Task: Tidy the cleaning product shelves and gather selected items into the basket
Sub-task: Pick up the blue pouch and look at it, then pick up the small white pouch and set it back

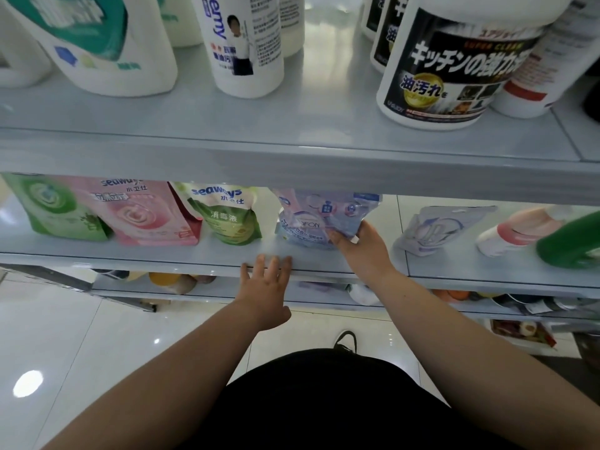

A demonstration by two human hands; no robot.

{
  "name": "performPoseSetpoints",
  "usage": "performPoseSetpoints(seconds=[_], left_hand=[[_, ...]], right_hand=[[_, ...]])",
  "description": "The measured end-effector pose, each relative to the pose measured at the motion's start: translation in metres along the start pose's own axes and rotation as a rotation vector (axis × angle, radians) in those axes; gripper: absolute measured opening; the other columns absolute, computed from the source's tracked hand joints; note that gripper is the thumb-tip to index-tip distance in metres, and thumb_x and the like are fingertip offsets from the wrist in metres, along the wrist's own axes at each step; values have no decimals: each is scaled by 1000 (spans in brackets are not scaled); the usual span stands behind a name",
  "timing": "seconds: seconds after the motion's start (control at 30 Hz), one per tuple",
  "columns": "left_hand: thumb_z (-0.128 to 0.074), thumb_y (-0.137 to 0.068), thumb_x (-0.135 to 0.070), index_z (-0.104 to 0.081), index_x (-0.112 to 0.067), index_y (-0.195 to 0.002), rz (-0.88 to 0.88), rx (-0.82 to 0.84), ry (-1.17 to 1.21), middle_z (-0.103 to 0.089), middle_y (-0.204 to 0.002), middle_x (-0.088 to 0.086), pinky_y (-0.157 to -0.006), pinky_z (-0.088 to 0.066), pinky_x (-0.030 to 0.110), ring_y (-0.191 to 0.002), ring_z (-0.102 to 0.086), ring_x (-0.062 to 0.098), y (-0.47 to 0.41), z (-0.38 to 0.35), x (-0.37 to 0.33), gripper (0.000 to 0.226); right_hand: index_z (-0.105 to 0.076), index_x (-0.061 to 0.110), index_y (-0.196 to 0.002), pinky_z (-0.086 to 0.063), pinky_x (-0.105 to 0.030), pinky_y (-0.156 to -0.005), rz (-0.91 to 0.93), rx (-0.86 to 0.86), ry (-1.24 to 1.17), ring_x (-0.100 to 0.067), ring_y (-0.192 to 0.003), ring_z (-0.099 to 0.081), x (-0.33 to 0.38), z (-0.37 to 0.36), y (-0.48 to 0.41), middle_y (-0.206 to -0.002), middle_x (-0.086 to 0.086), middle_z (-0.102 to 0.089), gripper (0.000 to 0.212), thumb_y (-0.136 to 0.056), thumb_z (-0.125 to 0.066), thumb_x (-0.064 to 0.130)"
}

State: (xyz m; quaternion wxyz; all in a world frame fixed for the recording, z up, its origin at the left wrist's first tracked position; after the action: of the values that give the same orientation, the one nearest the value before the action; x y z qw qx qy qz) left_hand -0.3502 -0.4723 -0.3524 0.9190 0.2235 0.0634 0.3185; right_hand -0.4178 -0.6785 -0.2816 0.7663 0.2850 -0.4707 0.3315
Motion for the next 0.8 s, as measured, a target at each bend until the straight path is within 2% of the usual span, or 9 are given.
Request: performPoseSetpoints(seconds=[0.1,0.2,0.27,0.33,0.4,0.47,0.57,0.7,0.8], left_hand=[[-50,-90,-50,16,-23,-161,-5,-30,28,4,-168,9,-123,-4,63,-155,9,40,6,-5,4,101],[-50,-91,-40,20,-26,-160,2,-27,41,15,-170,7,-124,0,60,-154,19,38,15,-14,6,99],[-50,-93,-37,22,-27,-159,7,-2,59,21,-169,7,-124,0,61,-153,24,38,22,-18,4,98],[-48,-94,-34,19,-28,-160,-2,5,84,21,-169,9,-125,-1,60,-154,22,39,28,-19,-1,94],[-47,-95,-33,11,-27,-162,-32,-6,100,11,-170,12,-125,-5,57,-155,14,39,34,-18,-8,88],[-48,-95,-33,-3,-24,-163,-78,-38,105,-11,-168,12,-125,-13,53,-156,-2,37,40,-17,-20,82],[-50,-94,-35,-22,-20,-159,-148,-47,107,-37,-155,9,-117,-30,46,-146,-29,33,48,-15,-44,72],[-48,-97,-37,-29,-19,-153,-210,6,109,-45,-148,10,-104,-43,46,-133,-43,32,51,-14,-73,62],[-48,-98,-37,-33,-21,-153,-228,12,164,-46,-150,9,-104,-45,45,-132,-46,32,49,-5,-93,59]], right_hand=[[-56,42,-111,-41,2,-64,-45,19,13,19,-87,-58,-3,1,4,-102,34,-61,27,-92,-76,41],[-50,45,-113,-43,-3,-63,-81,47,62,18,-88,-58,-14,1,16,-104,30,-58,37,-89,-74,31],[-46,39,-128,-44,-15,-72,-170,101,151,4,-93,-60,-27,0,28,-111,16,-56,48,-89,-72,27],[-48,24,-143,-42,-26,-85,-243,156,325,-14,-108,-58,-42,4,44,-127,4,-53,57,-91,-69,30],[-61,19,-133,-41,-26,-81,-203,179,492,-19,-104,-61,-48,12,62,-127,-2,-62,42,-93,-67,31],[-67,20,-122,-45,-28,-80,-168,227,597,-21,-103,-65,-52,21,85,-121,-3,-67,32,-93,-64,32],[-62,24,-130,-50,-35,-94,-203,354,787,-22,-116,-61,-66,30,118,-130,0,-64,37,-96,-61,38],[-58,30,-130,-50,-36,-93,-247,435,887,-18,-114,-59,-86,45,149,-126,5,-64,34,-98,-56,44],[-57,30,-131,-51,-37,-91,-225,461,929,-18,-112,-60,-96,63,151,-124,6,-65,36,-98,-55,46]])
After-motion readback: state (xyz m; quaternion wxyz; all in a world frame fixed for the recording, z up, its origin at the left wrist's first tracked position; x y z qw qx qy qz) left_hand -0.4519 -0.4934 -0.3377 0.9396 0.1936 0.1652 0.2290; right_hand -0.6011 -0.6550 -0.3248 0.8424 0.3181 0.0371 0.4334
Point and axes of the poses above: each hand's wrist, its own y-axis away from the middle knuckle, its own z-axis out of the back of the hand, x = y × z, the point moved 5 cm from there along -y, towards the middle knuckle
